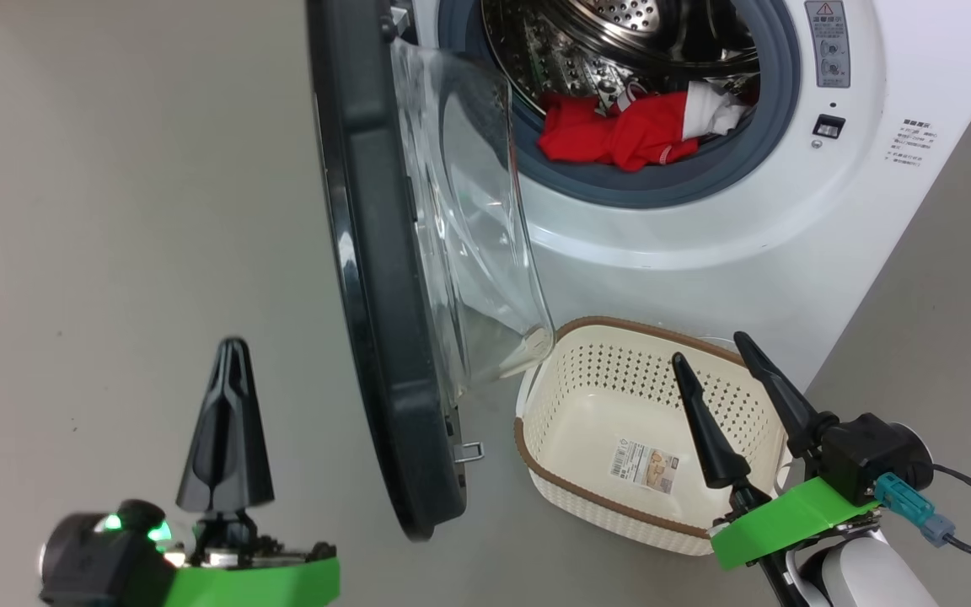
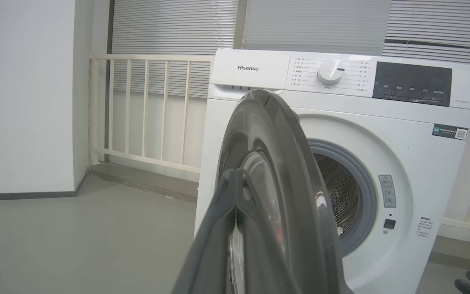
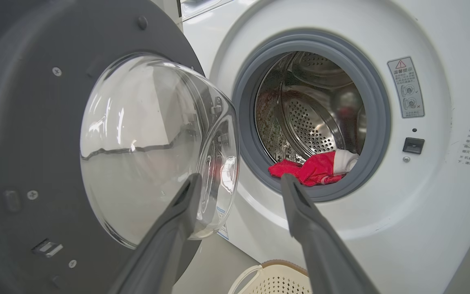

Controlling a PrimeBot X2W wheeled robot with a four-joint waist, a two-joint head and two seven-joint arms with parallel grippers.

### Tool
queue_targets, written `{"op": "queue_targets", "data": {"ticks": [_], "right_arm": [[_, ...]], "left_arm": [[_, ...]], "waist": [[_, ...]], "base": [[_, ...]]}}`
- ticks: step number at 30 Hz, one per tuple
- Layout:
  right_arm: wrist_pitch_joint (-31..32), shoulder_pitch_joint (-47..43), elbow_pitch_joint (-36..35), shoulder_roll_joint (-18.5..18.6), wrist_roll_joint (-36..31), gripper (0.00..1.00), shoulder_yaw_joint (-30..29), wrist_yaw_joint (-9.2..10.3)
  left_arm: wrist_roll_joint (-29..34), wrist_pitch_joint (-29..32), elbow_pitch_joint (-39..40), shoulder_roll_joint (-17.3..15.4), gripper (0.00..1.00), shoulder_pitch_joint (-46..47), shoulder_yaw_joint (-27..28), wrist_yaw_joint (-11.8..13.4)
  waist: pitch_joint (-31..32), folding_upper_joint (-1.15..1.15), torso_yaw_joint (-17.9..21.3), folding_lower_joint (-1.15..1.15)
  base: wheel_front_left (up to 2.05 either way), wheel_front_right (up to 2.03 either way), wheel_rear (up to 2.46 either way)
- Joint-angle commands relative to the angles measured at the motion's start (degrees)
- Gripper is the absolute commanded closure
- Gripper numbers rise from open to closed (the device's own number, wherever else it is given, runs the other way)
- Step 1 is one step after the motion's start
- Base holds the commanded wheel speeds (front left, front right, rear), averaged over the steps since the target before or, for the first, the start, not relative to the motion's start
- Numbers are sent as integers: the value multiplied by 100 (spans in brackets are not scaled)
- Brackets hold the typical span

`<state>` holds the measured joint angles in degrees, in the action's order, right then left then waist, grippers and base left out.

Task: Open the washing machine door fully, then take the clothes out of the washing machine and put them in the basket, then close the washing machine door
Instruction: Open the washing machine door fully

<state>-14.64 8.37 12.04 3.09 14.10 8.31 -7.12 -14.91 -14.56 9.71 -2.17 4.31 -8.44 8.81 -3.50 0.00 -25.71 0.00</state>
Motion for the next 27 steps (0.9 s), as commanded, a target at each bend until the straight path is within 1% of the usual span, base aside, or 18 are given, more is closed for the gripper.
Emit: {"op": "queue_targets", "data": {"ticks": [1, 7, 11, 14, 17, 19, 27], "right_arm": [[-36, 77, -129, -21, 19, 0, 139, -36], [-36, 74, -119, -21, 47, 0, 159, -36], [-36, 71, -128, -21, 87, 0, 200, -36], [-36, 51, -129, -21, 107, 0, 231, -36], [-36, 37, -124, -21, 130, 0, 237, -36], [-36, 36, -117, -21, 146, 0, 252, -36], [-36, 32, -176, -21, 120, 0, 272, -36]], "left_arm": [[70, -44, 233, -71, 100, 248, 149, 24], [210, -44, 672, -71, 100, 470, -33, -104], [293, -44, 816, -71, 100, 510, -381, -233], [281, 96, 769, -72, 100, 509, -708, -407], [122, 342, 577, -72, 100, 547, -1049, -556], [32, 439, 350, -72, 100, 567, -1206, -595], [-87, 427, -797, -71, 100, 649, -1407, -594]], "waist": [[4, 0, -1, 0], [40, 0, 37, 0], [75, 0, 88, 0], [100, 0, 115, 0], [112, 0, 134, 0], [122, 0, 161, 0], [108, 0, 297, 0]], "base": [[0, 0, 0], [0, 0, 0], [0, 0, 0], [0, 0, 0], [0, 0, 0], [0, 0, 0], [0, 0, 0]]}}
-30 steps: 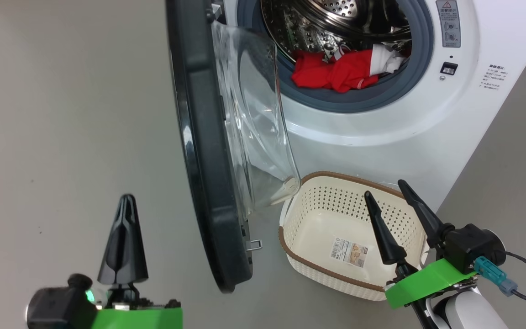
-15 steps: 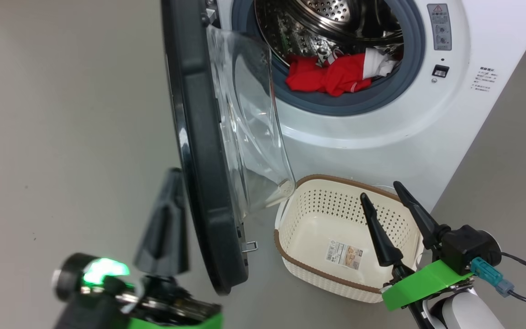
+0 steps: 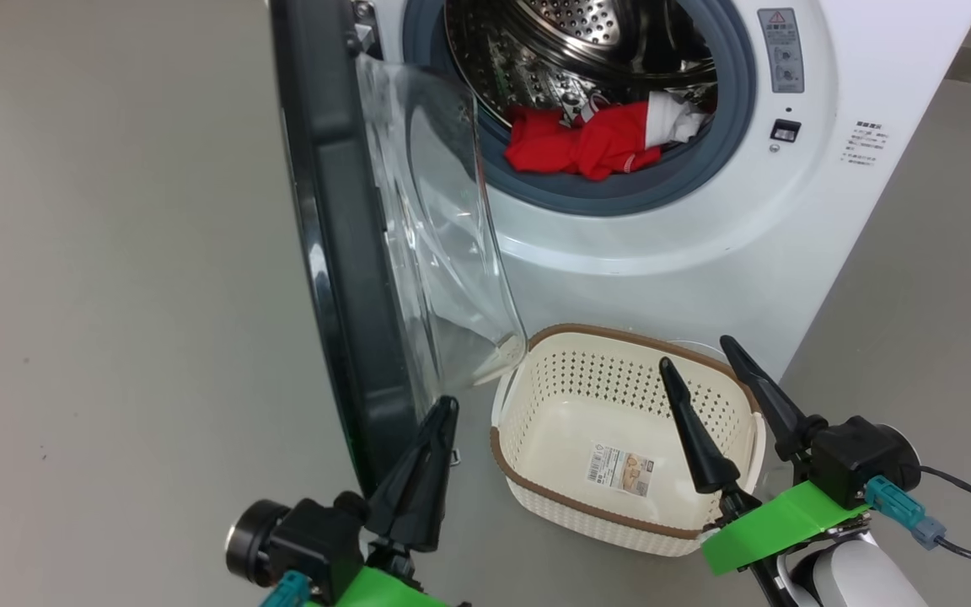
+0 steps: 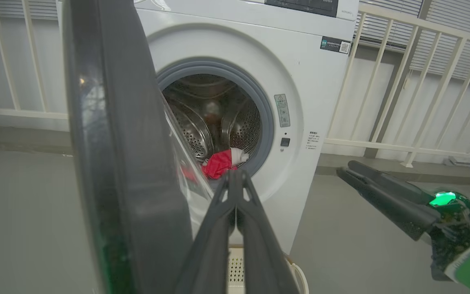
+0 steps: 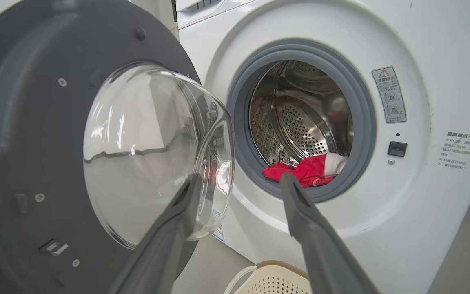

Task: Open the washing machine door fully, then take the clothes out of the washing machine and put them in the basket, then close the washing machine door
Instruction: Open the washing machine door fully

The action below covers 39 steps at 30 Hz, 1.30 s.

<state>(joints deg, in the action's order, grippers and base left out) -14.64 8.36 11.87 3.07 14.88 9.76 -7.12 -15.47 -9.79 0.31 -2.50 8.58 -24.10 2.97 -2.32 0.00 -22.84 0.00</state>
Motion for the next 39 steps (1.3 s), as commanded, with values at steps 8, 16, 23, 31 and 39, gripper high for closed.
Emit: {"op": "queue_targets", "data": {"ticks": [8, 16, 23, 31, 39], "right_arm": [[-36, 9, -150, -19, 41, 0, 133, -36], [-36, 7, -126, -19, 33, 0, 45, -36], [-36, 10, -28, -19, 245, 0, 74, -36], [-36, 28, 109, -19, 225, 0, 177, -36], [-36, 48, 93, -19, 58, 0, 145, -36]], "left_arm": [[-96, -68, -479, -38, 100, 385, 167, 130], [-161, -140, -544, -42, 100, 391, 301, 339], [-219, -209, -485, -111, 100, 264, 443, 464], [-252, -281, -460, -254, 100, 186, 682, 633], [-328, -349, -505, -490, 100, 122, 1054, 790]], "waist": [[-34, 0, 73, 0], [-79, 0, 21, 0], [-107, 0, -124, 0], [-126, 0, -270, 0], [-173, 0, -351, 0]], "base": [[0, 0, 0], [0, 0, 0], [0, 0, 0], [0, 0, 0], [0, 0, 0]]}}
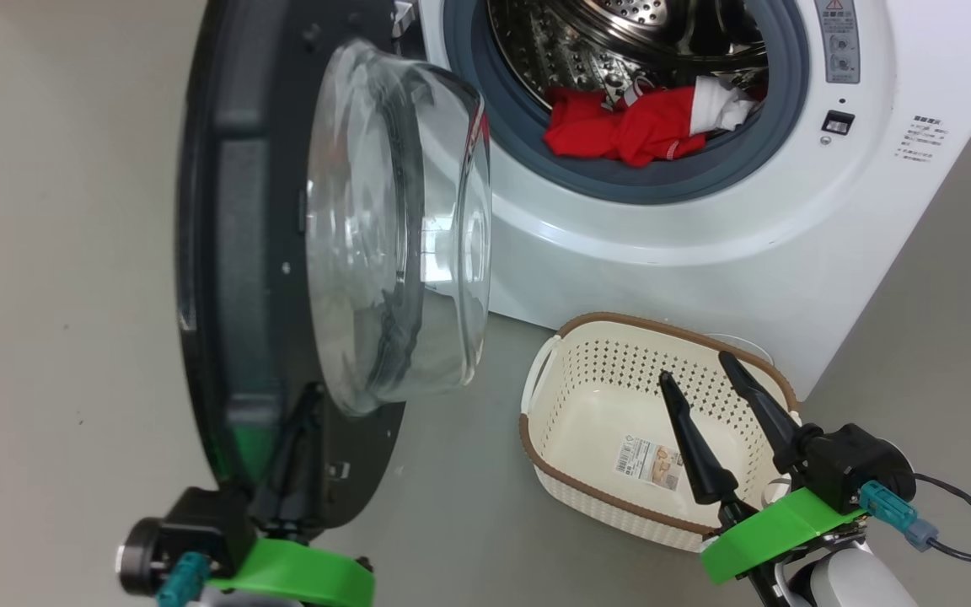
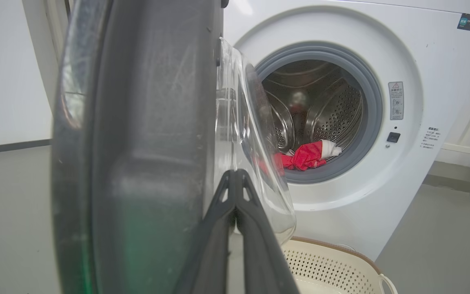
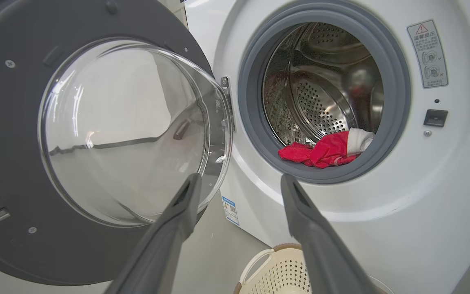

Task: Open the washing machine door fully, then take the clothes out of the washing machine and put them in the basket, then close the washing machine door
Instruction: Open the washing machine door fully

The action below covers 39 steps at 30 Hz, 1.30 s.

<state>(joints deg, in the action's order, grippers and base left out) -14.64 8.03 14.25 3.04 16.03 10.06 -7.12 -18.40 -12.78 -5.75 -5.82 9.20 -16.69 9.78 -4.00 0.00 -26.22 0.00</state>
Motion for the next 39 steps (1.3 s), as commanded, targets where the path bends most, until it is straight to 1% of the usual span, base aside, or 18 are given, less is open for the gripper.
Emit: {"op": "queue_targets", "data": {"ticks": [1, 10, 17, 25, 31, 39], "right_arm": [[-36, 78, -148, -16, -79, 0, 115, -36], [-36, 79, -174, -16, -202, 0, 93, -36], [-36, 97, -168, -16, -286, 0, 99, -36], [-36, 116, -145, -16, -433, 0, 81, -36], [-36, 143, -157, -16, -568, 0, 52, -36], [-36, 193, -174, -16, -637, 0, 38, -36]], "left_arm": [[-43, -59, 97, -184, 100, 59, 364, 135], [-176, -139, -108, -396, 100, 78, 792, 235], [-344, -189, -305, -436, 100, 108, 1152, 299], [-346, -214, -507, -484, 100, 281, 1436, 329], [-365, -220, -623, -460, 100, 473, 1747, 174], [-172, -221, -919, -394, 100, 812, 2177, -67]], "waist": [[-8, 0, -25, 0], [-43, 0, -140, 0], [-95, 0, -173, 0], [-211, 0, -200, 0], [-330, 0, -212, 0], [-491, 0, -242, 0]], "base": [[0, 0, 0], [0, 0, 0], [0, 0, 0], [0, 0, 0], [0, 0, 0], [0, 0, 0]]}}
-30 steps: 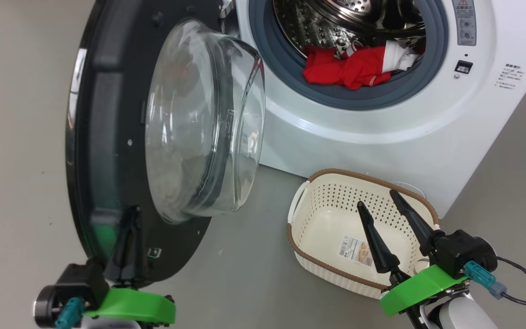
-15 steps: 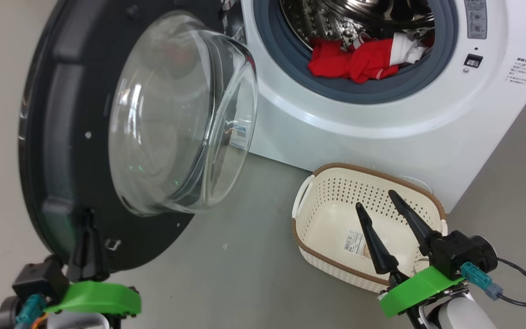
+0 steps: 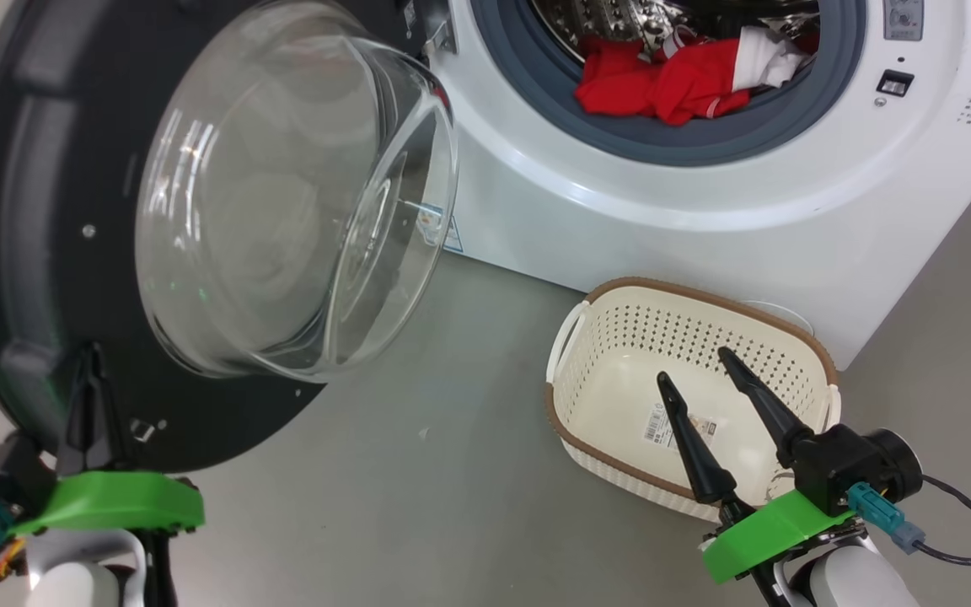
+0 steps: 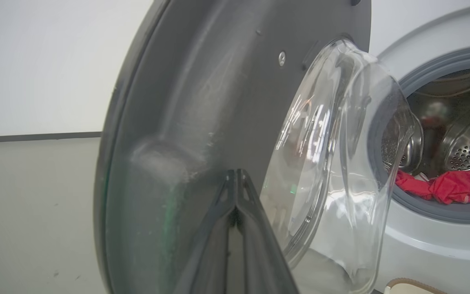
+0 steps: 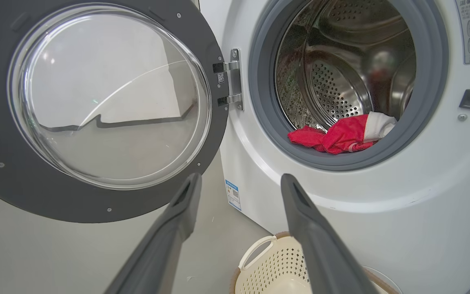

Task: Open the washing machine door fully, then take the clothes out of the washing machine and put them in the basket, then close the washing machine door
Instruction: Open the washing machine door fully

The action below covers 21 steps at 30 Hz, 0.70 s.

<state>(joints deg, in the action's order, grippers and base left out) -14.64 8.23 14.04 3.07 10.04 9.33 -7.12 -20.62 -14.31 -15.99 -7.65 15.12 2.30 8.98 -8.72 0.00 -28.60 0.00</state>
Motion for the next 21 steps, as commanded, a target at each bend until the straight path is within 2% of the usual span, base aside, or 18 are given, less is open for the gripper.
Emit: {"op": "queue_targets", "data": {"ticks": [1, 14, 21], "right_arm": [[-36, 182, -154, -19, -58, 0, 126, -36], [-36, 269, -228, -19, -372, 0, 183, -36], [-36, 353, -244, -19, -583, 0, 217, -36]], "left_arm": [[78, -68, 66, -193, 100, 262, 331, -14], [437, -68, -455, -43, 100, 836, 976, -313], [583, -69, -944, -88, 100, 1286, 1339, -458]], "waist": [[-37, 0, -7, 0], [-359, 0, -18, 0], [-540, 0, -38, 0]], "base": [[0, 0, 0], [0, 0, 0], [0, 0, 0]]}}
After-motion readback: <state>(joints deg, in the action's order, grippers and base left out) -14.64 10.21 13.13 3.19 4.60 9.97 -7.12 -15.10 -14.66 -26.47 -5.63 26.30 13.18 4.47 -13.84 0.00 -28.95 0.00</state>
